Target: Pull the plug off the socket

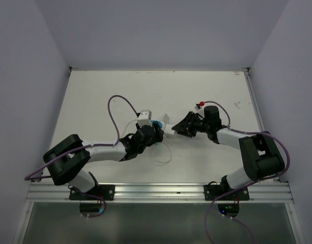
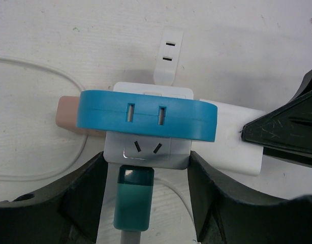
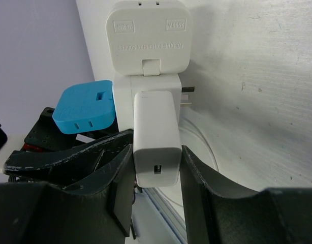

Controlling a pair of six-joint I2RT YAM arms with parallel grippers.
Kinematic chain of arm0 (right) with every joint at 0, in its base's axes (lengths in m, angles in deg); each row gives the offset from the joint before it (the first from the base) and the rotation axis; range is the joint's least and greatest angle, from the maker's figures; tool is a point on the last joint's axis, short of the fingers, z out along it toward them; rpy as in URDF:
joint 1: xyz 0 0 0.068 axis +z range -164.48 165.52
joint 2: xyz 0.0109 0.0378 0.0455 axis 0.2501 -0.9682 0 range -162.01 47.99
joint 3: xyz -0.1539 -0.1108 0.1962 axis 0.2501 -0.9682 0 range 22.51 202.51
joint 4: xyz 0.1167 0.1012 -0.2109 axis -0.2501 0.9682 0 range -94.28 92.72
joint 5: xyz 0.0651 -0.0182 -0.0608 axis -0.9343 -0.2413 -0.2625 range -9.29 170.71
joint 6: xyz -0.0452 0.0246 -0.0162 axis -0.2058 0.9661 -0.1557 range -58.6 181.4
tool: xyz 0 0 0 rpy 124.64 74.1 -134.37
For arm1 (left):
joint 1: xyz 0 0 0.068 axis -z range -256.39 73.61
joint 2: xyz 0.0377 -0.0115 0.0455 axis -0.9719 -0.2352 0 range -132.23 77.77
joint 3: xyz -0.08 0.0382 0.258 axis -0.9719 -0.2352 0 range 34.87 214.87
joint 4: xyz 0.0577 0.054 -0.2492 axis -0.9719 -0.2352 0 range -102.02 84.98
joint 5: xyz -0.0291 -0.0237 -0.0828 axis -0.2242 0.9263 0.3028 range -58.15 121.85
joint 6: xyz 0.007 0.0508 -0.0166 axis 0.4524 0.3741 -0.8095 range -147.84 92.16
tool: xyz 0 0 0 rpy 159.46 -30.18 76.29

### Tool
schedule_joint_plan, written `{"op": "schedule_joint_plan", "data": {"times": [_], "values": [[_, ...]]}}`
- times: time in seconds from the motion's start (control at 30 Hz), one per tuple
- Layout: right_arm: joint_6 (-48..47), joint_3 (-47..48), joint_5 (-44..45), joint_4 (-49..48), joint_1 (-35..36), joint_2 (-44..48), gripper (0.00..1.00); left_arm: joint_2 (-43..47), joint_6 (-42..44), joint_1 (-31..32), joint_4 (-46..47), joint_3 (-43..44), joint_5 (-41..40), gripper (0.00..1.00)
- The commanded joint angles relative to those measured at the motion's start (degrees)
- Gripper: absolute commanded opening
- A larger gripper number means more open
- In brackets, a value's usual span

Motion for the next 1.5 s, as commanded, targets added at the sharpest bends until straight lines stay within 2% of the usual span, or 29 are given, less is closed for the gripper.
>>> {"op": "schedule_joint_plan", "data": {"times": [0.0, 0.23, 0.67, 0.93, 1.13, 1.23, 1.3, 1.43, 1.47], "values": [[-3.6, 1.1, 2.2, 3.0, -1.8, 0.4, 0.0, -0.3, 2.8, -1.5, -9.4, -0.5, -15.6, 0.0], [-9.3, 5.7, -2.1, 15.2, -4.7, 1.7, 0.0, -0.9, 6.9, -1.5, -8.1, -2.2, -17.6, 0.0], [-13.3, 7.2, -5.6, 19.9, -10.2, 2.1, 0.0, -0.1, 8.2, -1.6, -9.9, -2.6, -20.0, 0.0], [-11.9, 4.1, -3.3, 14.1, -14.6, 3.2, 0.0, 1.9, 9.8, -1.6, -9.9, -2.1, -18.8, 0.0], [-12.1, 2.7, 4.3, 9.8, -15.1, 2.8, 0.0, 3.3, 11.5, -1.6, -10.2, -1.1, -16.8, 0.0], [-11.9, 2.8, 5.6, 7.7, -15.2, 0.9, 0.04, 4.2, 14.1, -1.6, -9.2, -0.6, -14.8, 0.0], [-11.8, 2.8, 6.7, 6.6, -15.1, -0.5, 0.1, 4.7, 16.0, -1.6, -8.1, -0.6, -12.6, 0.0], [-11.6, 2.7, 8.2, 6.2, -15.1, -1.9, 0.25, 5.2, 19.0, -1.6, -6.5, -0.5, -8.6, 0.0], [-11.8, 2.7, 8.5, 6.8, -15.1, -2.0, 0.32, 5.3, 19.6, -1.6, -6.1, -0.4, -7.7, 0.0]]}}
